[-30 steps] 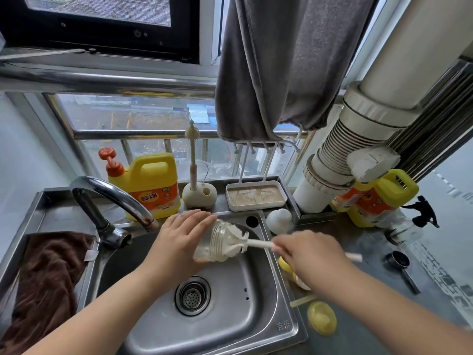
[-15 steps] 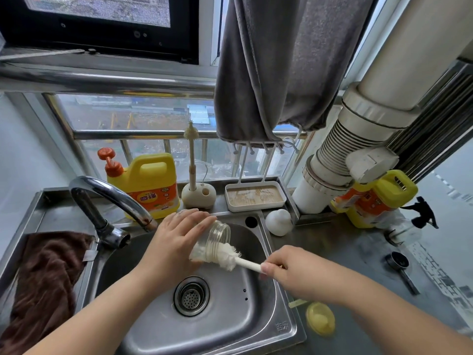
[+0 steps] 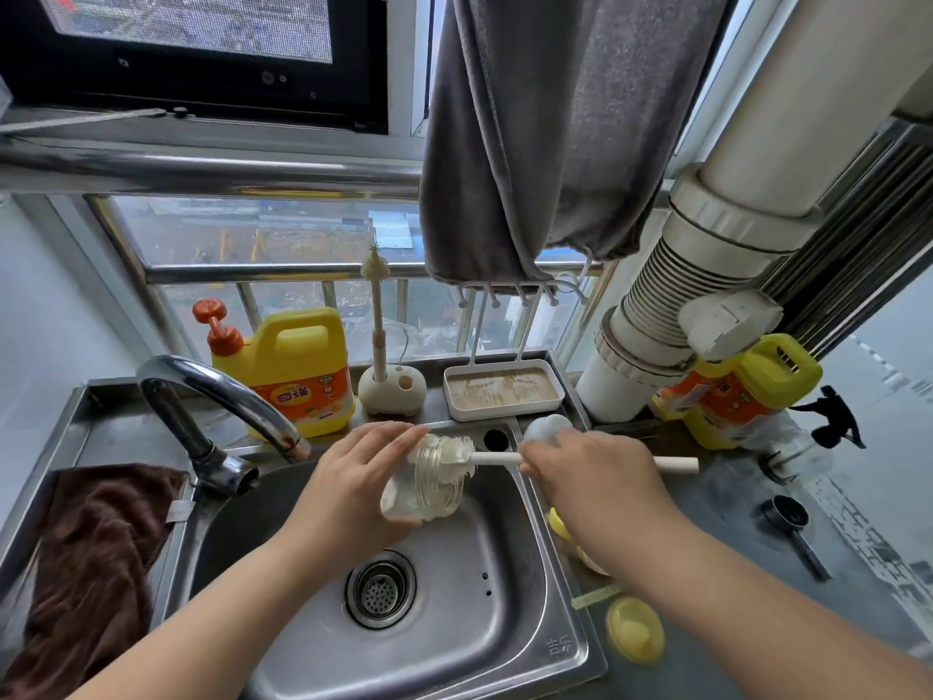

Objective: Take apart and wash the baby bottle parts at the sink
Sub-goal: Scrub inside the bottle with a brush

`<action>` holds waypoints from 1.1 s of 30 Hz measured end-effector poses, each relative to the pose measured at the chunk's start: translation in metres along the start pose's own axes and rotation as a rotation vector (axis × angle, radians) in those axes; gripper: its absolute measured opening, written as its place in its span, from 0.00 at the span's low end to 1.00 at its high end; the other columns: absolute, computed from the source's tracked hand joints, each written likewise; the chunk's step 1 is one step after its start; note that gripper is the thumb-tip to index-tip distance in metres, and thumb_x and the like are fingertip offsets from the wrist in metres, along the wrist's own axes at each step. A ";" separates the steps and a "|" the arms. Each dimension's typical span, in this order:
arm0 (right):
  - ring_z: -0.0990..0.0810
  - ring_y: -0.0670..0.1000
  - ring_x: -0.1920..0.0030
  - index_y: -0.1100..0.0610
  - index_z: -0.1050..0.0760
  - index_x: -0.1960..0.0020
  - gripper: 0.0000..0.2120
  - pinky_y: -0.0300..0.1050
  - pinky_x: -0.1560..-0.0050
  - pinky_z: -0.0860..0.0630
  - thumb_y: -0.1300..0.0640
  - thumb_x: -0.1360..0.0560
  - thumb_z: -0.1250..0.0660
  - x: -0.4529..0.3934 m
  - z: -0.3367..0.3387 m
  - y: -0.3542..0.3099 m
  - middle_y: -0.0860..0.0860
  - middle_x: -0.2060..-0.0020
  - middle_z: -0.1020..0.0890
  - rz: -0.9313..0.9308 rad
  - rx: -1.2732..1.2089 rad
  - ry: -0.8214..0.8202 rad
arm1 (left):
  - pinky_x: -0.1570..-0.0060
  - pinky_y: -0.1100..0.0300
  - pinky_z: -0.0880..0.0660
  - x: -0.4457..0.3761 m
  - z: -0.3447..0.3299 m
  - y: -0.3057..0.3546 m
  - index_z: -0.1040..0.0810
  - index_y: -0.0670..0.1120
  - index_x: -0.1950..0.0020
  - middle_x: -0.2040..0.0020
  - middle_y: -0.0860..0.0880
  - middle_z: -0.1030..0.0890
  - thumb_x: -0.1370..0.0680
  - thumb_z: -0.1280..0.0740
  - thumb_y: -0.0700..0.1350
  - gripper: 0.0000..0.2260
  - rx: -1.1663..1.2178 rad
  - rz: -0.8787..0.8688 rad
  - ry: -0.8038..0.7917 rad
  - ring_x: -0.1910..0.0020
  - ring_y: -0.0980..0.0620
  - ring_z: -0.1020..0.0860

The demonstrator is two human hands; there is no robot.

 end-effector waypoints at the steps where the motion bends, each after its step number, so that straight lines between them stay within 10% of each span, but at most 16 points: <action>1: 0.19 0.56 0.61 0.48 0.22 0.50 0.04 0.41 0.69 0.41 0.50 0.24 0.33 0.001 -0.002 -0.002 0.51 0.59 0.19 -0.005 -0.019 -0.030 | 0.45 0.50 0.24 0.000 0.000 0.001 0.26 0.44 0.35 0.41 0.47 0.21 0.46 0.18 0.51 0.41 -0.002 -0.009 -0.006 0.42 0.50 0.27; 4: 0.22 0.57 0.50 0.47 0.27 0.43 0.12 0.44 0.63 0.38 0.48 0.18 0.48 0.014 -0.048 0.003 0.52 0.51 0.21 -0.110 -0.167 -0.336 | 0.45 0.49 0.25 -0.001 0.000 0.008 0.29 0.47 0.34 0.41 0.47 0.21 0.44 0.19 0.52 0.41 -0.056 -0.070 -0.027 0.41 0.48 0.27; 15: 0.42 0.44 0.78 0.53 0.21 0.52 0.17 0.35 0.77 0.46 0.47 0.18 0.46 0.054 -0.076 -0.015 0.46 0.75 0.35 -0.468 -1.331 -0.820 | 0.34 0.41 0.39 0.015 -0.008 0.017 0.38 0.48 0.27 0.33 0.46 0.30 0.33 0.27 0.57 0.39 -0.127 -0.005 0.042 0.33 0.45 0.33; 20: 0.42 0.44 0.78 0.56 0.20 0.49 0.18 0.36 0.77 0.46 0.47 0.18 0.45 0.058 -0.081 -0.006 0.46 0.76 0.36 -0.480 -1.282 -0.820 | 0.27 0.44 0.45 0.023 -0.016 0.021 0.45 0.51 0.23 0.28 0.48 0.37 0.19 0.51 0.58 0.26 -0.035 -0.014 -0.098 0.27 0.49 0.41; 24: 0.41 0.45 0.77 0.54 0.19 0.51 0.17 0.37 0.76 0.44 0.46 0.19 0.43 0.064 -0.082 -0.002 0.46 0.76 0.36 -0.448 -1.188 -0.837 | 0.42 0.46 0.25 0.007 -0.009 0.017 0.37 0.51 0.27 0.41 0.50 0.26 0.29 0.35 0.63 0.34 -0.049 -0.023 -0.156 0.42 0.52 0.31; 29: 0.38 0.45 0.78 0.47 0.19 0.53 0.15 0.37 0.75 0.40 0.43 0.21 0.42 0.064 -0.077 -0.002 0.45 0.77 0.34 -0.351 -1.061 -0.857 | 0.29 0.55 0.42 -0.008 -0.018 0.007 0.43 0.59 0.26 0.30 0.56 0.41 0.38 0.30 0.69 0.45 -0.033 0.018 -0.367 0.30 0.55 0.42; 33: 0.32 0.42 0.76 0.44 0.22 0.55 0.13 0.35 0.74 0.38 0.41 0.21 0.42 0.055 -0.060 0.008 0.44 0.75 0.28 -0.260 -0.722 -0.713 | 0.34 0.60 0.36 -0.014 -0.020 0.018 0.34 0.55 0.28 0.33 0.55 0.30 0.40 0.24 0.63 0.43 -0.038 -0.041 -0.366 0.33 0.54 0.32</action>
Point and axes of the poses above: each hand's wrist, its own x-axis away from the middle knuckle, its own z-axis out of the back of the hand, y = z × x, the point moved 10 cm from there along -x, towards the middle knuckle
